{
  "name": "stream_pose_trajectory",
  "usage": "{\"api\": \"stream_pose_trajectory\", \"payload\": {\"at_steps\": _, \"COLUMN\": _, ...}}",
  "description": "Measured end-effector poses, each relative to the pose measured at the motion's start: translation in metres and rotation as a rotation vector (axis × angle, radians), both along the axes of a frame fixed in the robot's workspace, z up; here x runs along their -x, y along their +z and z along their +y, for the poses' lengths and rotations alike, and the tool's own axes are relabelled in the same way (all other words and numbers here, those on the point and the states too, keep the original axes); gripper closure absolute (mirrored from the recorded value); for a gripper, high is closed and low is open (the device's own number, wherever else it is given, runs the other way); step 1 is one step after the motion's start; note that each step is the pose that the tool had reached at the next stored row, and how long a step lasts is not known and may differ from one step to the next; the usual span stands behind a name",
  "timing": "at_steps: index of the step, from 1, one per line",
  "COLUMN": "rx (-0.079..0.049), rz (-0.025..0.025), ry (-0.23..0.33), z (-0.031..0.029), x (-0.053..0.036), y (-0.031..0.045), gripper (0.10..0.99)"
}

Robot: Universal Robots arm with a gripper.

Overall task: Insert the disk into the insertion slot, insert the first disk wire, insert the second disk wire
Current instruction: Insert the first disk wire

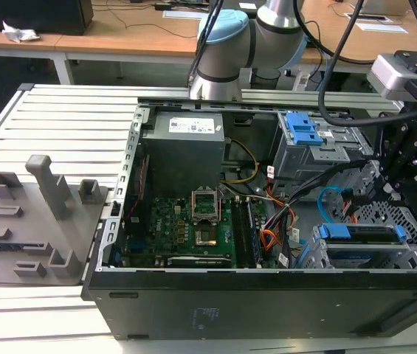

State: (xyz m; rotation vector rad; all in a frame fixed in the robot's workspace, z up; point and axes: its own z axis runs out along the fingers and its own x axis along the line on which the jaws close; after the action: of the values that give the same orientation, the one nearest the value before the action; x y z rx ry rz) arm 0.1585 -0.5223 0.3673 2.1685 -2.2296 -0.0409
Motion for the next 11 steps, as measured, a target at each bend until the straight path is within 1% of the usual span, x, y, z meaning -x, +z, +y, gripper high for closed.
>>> {"api": "stream_pose_trajectory", "payload": {"at_steps": 5, "rx": 0.000, "rz": 0.0001, "ry": 0.000, "z": 0.0000, "x": 0.0000, "y": 0.0000, "gripper": 0.973}}
{"api": "stream_pose_trajectory", "payload": {"at_steps": 6, "rx": 0.000, "rz": 0.0001, "ry": 0.000, "z": 0.0001, "x": 0.0000, "y": 0.0000, "gripper": 0.851}}
{"api": "stream_pose_trajectory", "payload": {"at_steps": 7, "rx": 0.000, "rz": 0.0001, "ry": 0.000, "z": 0.0001, "x": 0.0001, "y": 0.0000, "gripper": 0.784}}
{"api": "stream_pose_trajectory", "payload": {"at_steps": 11, "rx": 0.001, "rz": 0.0001, "ry": -0.007, "z": 0.0009, "x": 0.0026, "y": -0.0020, "gripper": 0.784}}
